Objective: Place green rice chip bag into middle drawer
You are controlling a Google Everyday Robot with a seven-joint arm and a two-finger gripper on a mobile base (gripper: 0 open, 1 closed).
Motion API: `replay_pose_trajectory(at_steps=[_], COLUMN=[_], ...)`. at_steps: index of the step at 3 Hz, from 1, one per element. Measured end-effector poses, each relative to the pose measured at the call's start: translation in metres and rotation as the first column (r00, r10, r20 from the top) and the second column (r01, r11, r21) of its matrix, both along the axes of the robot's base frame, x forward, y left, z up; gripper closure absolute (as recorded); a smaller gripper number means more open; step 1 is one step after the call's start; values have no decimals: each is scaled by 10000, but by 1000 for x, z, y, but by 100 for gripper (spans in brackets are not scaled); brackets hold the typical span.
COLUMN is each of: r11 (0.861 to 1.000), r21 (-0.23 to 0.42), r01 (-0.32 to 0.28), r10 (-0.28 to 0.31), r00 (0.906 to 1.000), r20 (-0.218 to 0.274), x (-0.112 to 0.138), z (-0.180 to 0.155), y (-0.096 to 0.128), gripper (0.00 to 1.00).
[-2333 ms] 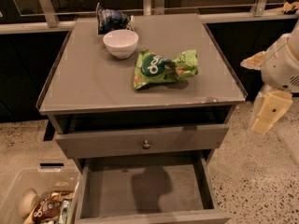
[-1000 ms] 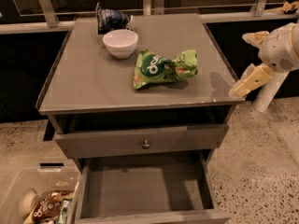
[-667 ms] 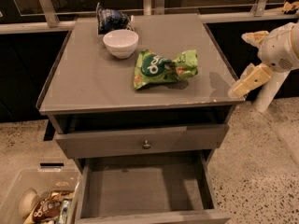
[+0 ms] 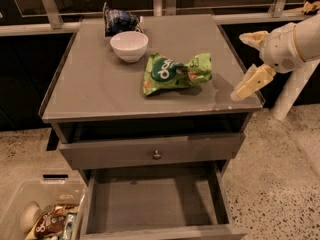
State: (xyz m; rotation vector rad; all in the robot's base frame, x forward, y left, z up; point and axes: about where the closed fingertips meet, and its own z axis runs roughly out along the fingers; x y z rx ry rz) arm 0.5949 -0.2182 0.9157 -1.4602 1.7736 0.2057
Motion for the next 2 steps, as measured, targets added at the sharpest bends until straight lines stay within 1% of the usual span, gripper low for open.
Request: replay_pose_trajectory(at_steps=[1, 2], r11=[9926, 9841], r21=[441, -168], r01=[-1133, -1766], r10=[1112, 1769], r00=[9927, 9840], r20=[460, 225], x=[21, 44], z=[19, 29], y=[38, 77], gripper=[0, 0])
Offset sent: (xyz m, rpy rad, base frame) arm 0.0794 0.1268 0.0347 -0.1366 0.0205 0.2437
